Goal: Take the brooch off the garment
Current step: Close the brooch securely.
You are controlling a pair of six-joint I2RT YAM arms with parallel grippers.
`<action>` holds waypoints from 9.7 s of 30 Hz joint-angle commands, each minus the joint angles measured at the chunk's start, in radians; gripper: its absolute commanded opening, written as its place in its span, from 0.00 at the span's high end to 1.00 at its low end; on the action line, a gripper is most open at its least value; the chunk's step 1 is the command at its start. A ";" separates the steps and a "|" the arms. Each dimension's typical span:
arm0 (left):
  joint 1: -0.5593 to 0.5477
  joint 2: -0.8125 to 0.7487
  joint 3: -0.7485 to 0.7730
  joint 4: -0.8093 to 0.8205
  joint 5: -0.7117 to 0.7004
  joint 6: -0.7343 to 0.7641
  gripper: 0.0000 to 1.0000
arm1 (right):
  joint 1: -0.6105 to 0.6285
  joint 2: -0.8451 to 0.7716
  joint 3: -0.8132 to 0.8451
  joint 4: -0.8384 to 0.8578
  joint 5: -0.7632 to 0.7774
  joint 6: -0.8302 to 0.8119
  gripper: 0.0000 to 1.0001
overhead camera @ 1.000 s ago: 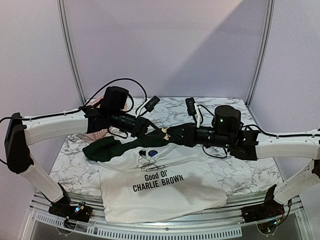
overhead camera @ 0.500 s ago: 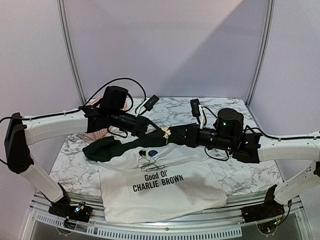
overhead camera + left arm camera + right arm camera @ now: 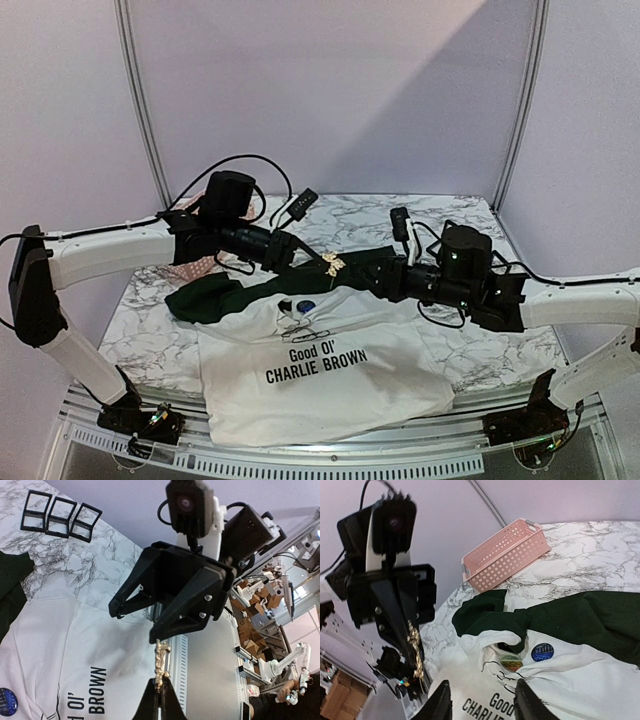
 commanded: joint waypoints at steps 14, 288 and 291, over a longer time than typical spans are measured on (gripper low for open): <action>-0.047 -0.278 -0.165 0.265 -0.230 0.031 1.00 | 0.071 -0.106 0.002 -0.077 0.090 -0.317 0.32; -0.087 -0.261 -0.118 0.183 -0.186 0.051 1.00 | 0.019 0.084 0.231 0.055 -0.333 -0.192 0.77; -0.090 -0.266 -0.119 0.184 -0.186 0.056 1.00 | 0.010 0.087 0.230 0.056 -0.335 -0.171 0.80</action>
